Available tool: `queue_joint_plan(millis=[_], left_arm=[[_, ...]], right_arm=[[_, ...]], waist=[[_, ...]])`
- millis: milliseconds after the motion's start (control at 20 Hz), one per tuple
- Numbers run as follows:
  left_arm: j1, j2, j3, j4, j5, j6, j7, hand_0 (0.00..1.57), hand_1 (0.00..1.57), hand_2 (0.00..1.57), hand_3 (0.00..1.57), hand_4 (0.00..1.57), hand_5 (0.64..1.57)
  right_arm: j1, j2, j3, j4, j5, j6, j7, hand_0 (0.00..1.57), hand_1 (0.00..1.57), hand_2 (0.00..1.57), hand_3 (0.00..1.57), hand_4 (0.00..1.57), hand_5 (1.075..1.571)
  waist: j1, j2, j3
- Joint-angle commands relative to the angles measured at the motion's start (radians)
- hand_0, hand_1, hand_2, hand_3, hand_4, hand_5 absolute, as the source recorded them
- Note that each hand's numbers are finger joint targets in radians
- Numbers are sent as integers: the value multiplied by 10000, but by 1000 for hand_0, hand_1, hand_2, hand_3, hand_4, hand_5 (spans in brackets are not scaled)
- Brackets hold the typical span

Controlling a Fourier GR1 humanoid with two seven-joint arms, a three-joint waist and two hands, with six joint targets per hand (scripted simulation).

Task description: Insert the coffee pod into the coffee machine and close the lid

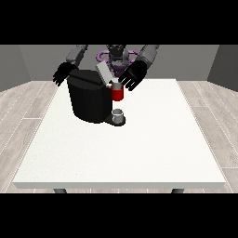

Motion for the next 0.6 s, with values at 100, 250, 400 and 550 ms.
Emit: queue_joint_plan(millis=[100,250,400,550], left_arm=[[31,-510,-335,-184,-272,89,221,1152,1152,1178,1020,450,1571],[-28,320,-40,90,-356,259,-132,1105,1105,1151,980,413,1571],[38,-347,-424,-156,-441,-84,42,1066,1066,1116,945,380,1571],[-145,126,-169,-111,-449,109,-47,1050,1050,1119,962,364,1571]], right_arm=[[-30,-64,-253,578,0,-88,-375,0,0,0,0,335,1571],[181,-141,135,-159,-138,477,-192,0,0,0,0,438,1571],[-429,-88,-283,411,-38,-211,132,0,0,0,0,434,1571],[-347,-430,-407,271,-351,385,-71,0,0,0,0,458,1571]], waist=[[259,-47,-10],[-333,237,-14],[436,-193,-11],[125,84,-11]])
